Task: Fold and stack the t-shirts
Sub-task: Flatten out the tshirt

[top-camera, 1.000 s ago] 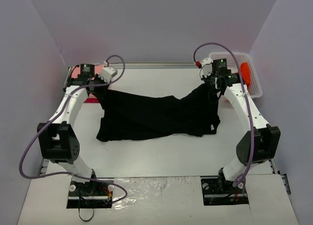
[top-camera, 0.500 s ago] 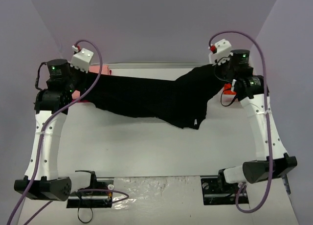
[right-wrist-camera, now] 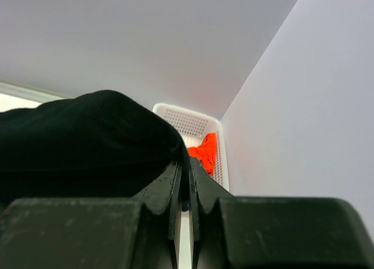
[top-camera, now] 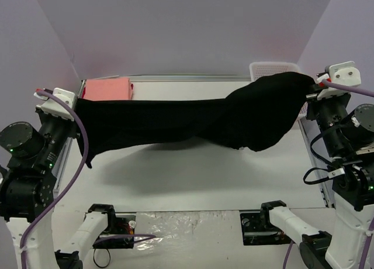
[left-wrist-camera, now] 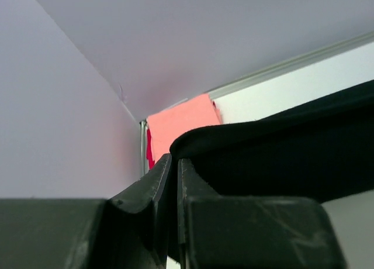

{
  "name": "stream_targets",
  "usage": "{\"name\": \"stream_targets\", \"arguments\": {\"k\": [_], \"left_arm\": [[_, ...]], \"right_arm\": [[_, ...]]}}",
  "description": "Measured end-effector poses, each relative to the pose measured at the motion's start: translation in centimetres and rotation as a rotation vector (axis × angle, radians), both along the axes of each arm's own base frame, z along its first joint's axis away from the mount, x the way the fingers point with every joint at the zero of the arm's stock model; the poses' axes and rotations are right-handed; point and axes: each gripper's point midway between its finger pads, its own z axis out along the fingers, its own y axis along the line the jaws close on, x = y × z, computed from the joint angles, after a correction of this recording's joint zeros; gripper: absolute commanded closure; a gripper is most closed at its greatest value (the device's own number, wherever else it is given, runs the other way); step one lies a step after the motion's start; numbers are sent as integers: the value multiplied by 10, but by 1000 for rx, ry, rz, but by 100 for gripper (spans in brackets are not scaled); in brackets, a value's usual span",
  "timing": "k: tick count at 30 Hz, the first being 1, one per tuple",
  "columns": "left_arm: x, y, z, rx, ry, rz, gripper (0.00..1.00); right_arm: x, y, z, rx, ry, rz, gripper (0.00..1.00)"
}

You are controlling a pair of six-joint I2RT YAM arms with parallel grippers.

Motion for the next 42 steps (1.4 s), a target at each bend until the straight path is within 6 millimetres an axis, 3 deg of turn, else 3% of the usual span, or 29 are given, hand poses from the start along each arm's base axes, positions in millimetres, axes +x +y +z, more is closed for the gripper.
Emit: {"name": "stream_targets", "arguments": {"k": [4, 9, 14, 16, 18, 21, 22, 23, 25, 31, 35, 42], "left_arm": [[-6, -6, 22, -37, -52, -24, 98], [16, -9, 10, -65, -7, -28, 97], [55, -11, -46, -68, 139, -25, 95], [69, -14, -74, -66, 206, -36, 84], [82, -17, -108, -60, 294, -45, 81], [87, -19, -156, -54, 412, -58, 75], [86, -20, -166, -52, 436, -63, 85], [85, -21, -174, -49, 452, -72, 88], [83, -23, -185, -40, 476, -92, 97], [80, -30, -204, -30, 511, -137, 98], [81, -36, -220, -31, 548, -181, 66], [81, -66, -262, -3, 640, -353, 50]], "right_arm": [[4, -4, 18, 7, -29, -27, 100], [41, -3, 14, -7, 15, -56, 100], [103, 3, -23, -45, 138, -70, 100], [124, 8, -51, -58, 206, -63, 100], [137, 11, -84, -72, 286, -51, 100], [141, 15, -128, -87, 385, -30, 100], [141, 16, -139, -89, 405, -25, 100], [140, 17, -148, -92, 423, -22, 100], [136, 17, -163, -94, 448, -13, 100], [127, 17, -182, -94, 458, -8, 100], [126, 17, -197, -93, 476, -4, 100], [121, 22, -251, -89, 588, 28, 100]]}}
